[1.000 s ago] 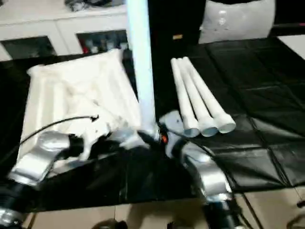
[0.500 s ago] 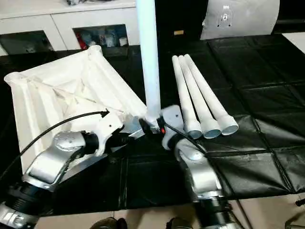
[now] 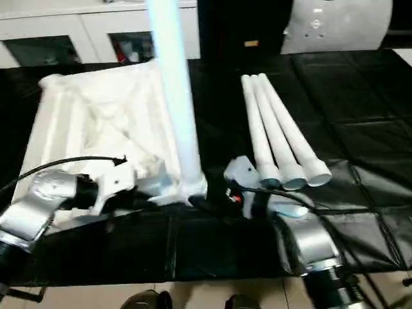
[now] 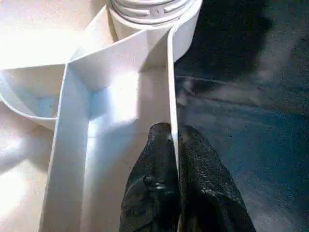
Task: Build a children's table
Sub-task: Rotate leg to tighten
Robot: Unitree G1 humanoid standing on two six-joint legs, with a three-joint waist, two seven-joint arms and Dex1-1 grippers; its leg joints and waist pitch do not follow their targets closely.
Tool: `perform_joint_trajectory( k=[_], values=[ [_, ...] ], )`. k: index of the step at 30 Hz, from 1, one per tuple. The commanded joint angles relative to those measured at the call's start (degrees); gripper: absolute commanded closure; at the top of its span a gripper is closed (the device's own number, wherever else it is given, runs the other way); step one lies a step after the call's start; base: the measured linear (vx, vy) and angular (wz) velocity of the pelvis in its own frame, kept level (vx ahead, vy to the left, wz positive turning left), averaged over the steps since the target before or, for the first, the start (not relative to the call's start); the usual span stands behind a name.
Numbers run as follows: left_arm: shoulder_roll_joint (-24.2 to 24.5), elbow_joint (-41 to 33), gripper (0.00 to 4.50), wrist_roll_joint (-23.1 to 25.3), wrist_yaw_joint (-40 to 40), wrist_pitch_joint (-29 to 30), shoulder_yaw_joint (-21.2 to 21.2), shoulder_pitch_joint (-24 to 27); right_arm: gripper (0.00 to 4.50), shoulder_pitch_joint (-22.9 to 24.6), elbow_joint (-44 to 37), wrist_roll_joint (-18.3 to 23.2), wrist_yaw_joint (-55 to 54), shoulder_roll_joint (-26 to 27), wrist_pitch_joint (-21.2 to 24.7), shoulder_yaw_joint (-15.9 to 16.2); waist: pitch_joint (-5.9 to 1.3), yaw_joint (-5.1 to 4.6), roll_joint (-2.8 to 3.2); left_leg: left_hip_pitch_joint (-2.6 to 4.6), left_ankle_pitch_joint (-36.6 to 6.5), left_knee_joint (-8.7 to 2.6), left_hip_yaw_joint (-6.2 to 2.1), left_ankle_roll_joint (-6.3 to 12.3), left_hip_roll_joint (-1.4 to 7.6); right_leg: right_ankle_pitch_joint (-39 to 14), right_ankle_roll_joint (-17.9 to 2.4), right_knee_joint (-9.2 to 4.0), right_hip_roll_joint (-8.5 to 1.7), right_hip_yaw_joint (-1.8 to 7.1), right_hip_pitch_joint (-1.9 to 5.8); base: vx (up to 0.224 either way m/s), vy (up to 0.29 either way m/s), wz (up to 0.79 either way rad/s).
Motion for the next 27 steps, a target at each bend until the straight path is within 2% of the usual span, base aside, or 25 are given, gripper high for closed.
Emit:
perform_joint_trajectory(
  k=[1,3,6,8,9,12,14,15,22,24,27],
  values=[
    [1.1,-0.02,4.5,-0.08,-4.59,-2.69,-2.71,-0.92,0.05,-1.18,-0.33,0.75,3.04,-0.76,-0.6,0.93,-3.64,-0.03,-0.32,0.83,-6.28,-3.67,-1.37,6.84,3.64,-2.63,-13.98,-3.53,-5.25,3.34,3.05,0.0,0.0,0.0],
    [2.08,1.71,4.5,-0.29,-7.09,-5.1,-3.78,-1.51,0.05,-2.75,0.33,1.99,7.11,-2.07,-0.18,1.98,-3.55,0.17,-0.52,0.82,-6.56,-3.61,-1.26,7.06,3.58,-3.57,-14.05,-3.65,-5.34,3.37,3.09,0.0,0.0,0.0],
    [2.12,3.81,4.5,0.32,-9.09,-7.6,-4.56,-2.36,0.38,-4.99,1.99,2.68,11.24,-2.92,0.19,3.29,-3.49,0.63,-0.56,0.98,-7.43,-3.62,-1.24,6.73,3.64,-6.55,-13.82,-3.88,-5.31,3.34,2.92,0.0,0.0,0.0],
    [1.98,4.43,4.5,0.68,-9.44,-8.44,-4.73,-2.69,0.41,-6.12,3.1,2.54,12.55,-2.83,0.1,3.85,-3.54,0.84,-0.55,0.97,-7.07,-3.66,-1.26,6.43,3.8,-6.21,-13.84,-3.74,-5.36,3.41,2.91,0.0,0.0,0.0],
    [1.88,4.6,4.5,0.71,-9.5,-8.57,-4.81,-2.84,0.64,-6.58,3.48,2.64,13.07,-2.74,0.26,4.04,-3.51,0.87,-0.78,0.94,-6.78,-3.72,-1.29,6.35,3.85,-5.71,-13.91,-3.68,-5.32,3.39,2.88,0.0,0.0,0.0],
    [1.69,5.56,4.5,0.85,-9.68,-9.74,-5.23,-3.39,0.84,-7.54,4.09,2.76,14.38,-2.57,0.49,4.81,-3.63,0.94,-0.71,0.89,-6.16,-3.61,-1.29,6.41,3.77,-4.86,-14.19,-3.52,-5.32,3.36,2.95,0.0,0.0,0.0],
    [1.5,6.22,4.5,1.01,-9.77,-10.26,-5.51,-3.78,1.07,-7.86,4.31,2.58,15.45,-2.73,0.77,5.72,-3.58,0.92,-1.08,0.82,-5.75,-3.62,-1.25,6.61,3.73,-4.36,-14.27,-3.46,-5.35,3.37,3.0,0.0,0.0,0.0],
    [1.4,6.6,4.5,1.03,-9.86,-10.53,-5.6,-3.95,1.18,-7.99,4.53,2.45,15.81,-2.71,0.74,6.14,-3.51,0.97,-0.95,0.88,-5.92,-3.63,-1.24,6.59,3.77,-5.01,-14.25,-3.52,-5.41,3.37,2.9,0.0,0.0,0.0],
    [1.09,7.54,4.5,1.17,-10.14,-11.34,-5.69,-4.28,1.76,-8.56,5.46,2.37,16.78,-2.59,1.2,6.82,-3.38,1.01,-1.01,0.86,-6.32,-3.72,-1.24,6.29,3.82,-6.02,-13.96,-3.65,-5.42,3.42,2.86,0.0,0.0,0.0],
    [1.01,8.22,4.5,1.22,-10.37,-11.85,-5.84,-4.49,1.8,-8.77,5.84,2.25,17.08,-2.75,1.51,7.09,-3.27,1.02,-0.64,0.92,-7.12,-3.76,-1.24,5.93,3.79,-6.85,-13.9,-3.81,-5.38,3.42,2.81,0.0,0.0,0.0],
    [0.98,8.25,4.5,1.02,-10.35,-11.56,-5.85,-4.62,1.86,-8.62,5.66,2.58,17.02,-2.85,2.09,7.19,-3.25,1.01,-0.55,0.96,-7.66,-3.89,-1.31,5.38,3.87,-6.39,-14.06,-3.78,-5.38,3.43,2.89,0.0,0.0,0.0]
  ],
)
